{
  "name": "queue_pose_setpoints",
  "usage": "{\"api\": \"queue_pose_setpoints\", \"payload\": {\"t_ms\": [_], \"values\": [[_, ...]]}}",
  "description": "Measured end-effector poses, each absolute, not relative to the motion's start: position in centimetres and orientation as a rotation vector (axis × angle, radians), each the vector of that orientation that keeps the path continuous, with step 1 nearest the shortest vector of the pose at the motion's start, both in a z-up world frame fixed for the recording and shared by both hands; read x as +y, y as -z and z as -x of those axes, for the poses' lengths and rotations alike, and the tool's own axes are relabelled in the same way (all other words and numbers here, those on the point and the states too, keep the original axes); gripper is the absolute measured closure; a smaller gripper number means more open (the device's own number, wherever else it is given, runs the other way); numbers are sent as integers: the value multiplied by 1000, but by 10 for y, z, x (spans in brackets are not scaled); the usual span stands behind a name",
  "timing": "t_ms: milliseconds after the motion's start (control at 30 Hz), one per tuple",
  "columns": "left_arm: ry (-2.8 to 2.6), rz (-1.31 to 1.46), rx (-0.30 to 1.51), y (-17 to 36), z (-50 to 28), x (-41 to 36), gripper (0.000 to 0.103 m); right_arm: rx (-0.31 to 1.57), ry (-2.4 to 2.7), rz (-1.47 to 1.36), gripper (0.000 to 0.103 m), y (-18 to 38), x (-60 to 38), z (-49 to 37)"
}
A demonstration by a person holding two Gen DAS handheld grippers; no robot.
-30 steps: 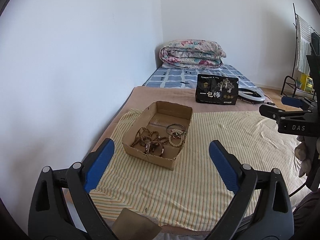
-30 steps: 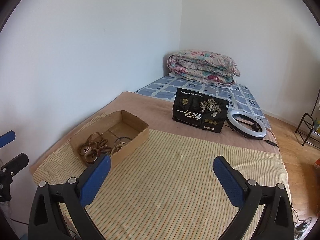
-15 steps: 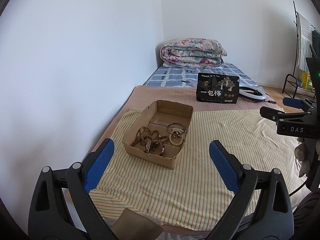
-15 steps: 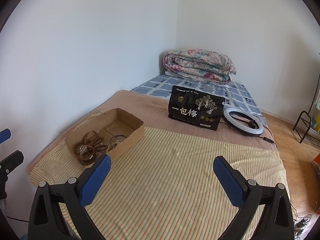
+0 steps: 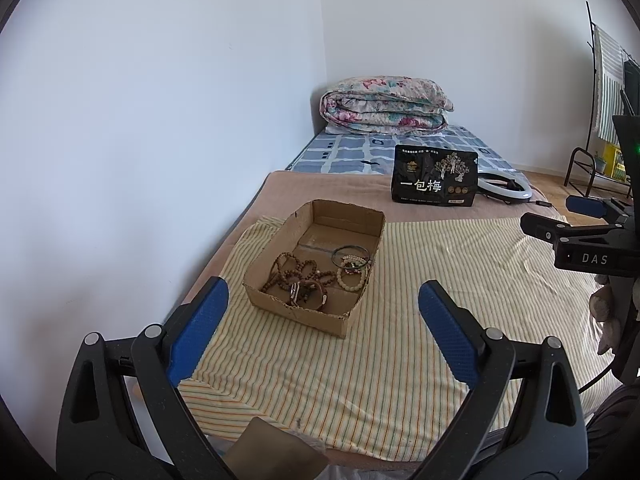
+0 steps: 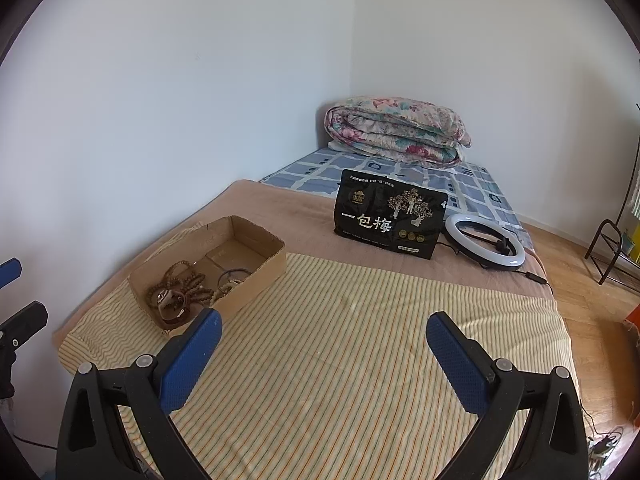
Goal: Organize jewelry
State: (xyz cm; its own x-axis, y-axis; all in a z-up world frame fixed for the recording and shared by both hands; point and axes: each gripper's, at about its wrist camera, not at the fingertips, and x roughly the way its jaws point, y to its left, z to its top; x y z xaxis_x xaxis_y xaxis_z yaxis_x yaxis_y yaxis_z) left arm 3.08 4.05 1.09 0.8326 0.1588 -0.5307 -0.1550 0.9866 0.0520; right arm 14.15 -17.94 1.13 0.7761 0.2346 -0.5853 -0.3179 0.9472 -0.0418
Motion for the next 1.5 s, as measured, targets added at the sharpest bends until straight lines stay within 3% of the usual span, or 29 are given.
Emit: {"api": "queue_pose_setpoints", "payload": {"t_ms": [1500], "values": [[-180, -15, 545, -7, -28, 37, 5, 621, -300, 149, 0, -10, -174, -139]]}}
